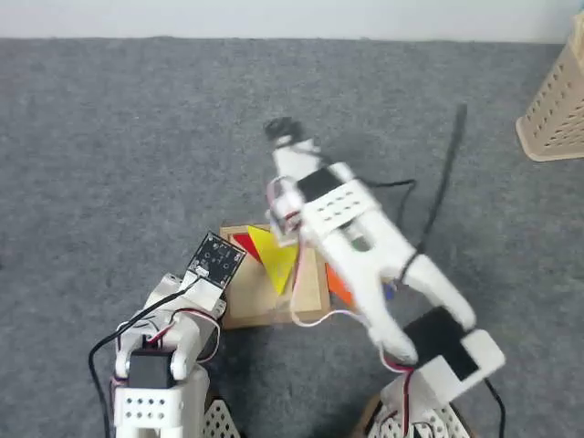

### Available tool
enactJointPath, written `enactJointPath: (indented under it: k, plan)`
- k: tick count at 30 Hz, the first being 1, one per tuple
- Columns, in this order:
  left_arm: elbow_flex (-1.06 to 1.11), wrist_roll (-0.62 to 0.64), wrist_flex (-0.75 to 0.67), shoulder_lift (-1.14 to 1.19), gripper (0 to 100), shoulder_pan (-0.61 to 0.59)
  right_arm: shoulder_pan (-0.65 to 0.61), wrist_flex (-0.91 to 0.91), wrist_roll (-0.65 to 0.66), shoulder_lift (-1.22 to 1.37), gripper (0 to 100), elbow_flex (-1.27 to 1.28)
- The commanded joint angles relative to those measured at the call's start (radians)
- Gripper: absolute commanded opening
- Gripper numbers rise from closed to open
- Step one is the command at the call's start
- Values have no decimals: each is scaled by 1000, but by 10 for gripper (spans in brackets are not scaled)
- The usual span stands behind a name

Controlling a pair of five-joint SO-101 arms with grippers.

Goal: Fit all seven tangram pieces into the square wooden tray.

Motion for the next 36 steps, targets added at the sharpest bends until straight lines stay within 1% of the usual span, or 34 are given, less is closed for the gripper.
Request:
enactJointPath:
  k: [1, 4, 7, 12, 20, 25, 32, 36]
  plan:
    - [-12, 9, -2, -21, 119, -5, 90, -133, 133, -85, 5, 60]
    - [-12, 9, -2, -21, 119, -5, 94, -317, 213, -85, 7, 210]
    - [-12, 9, -2, -21, 119, -5, 74, -430, 222, -87, 7, 302]
    - [-12, 9, -2, -21, 119, -5, 56, -429, 219, -84, 7, 316]
    - [-12, 9, -2, -21, 119, -5, -44, -432, 219, -82, 7, 342]
    - [-12, 9, -2, -21, 119, -5, -68, -421, 219, -84, 7, 344]
    - [-12, 9, -2, -21, 119, -5, -145, -420, 218, -97, 7, 377]
    - [-12, 9, -2, -21, 119, -5, -154, -420, 218, -101, 7, 381]
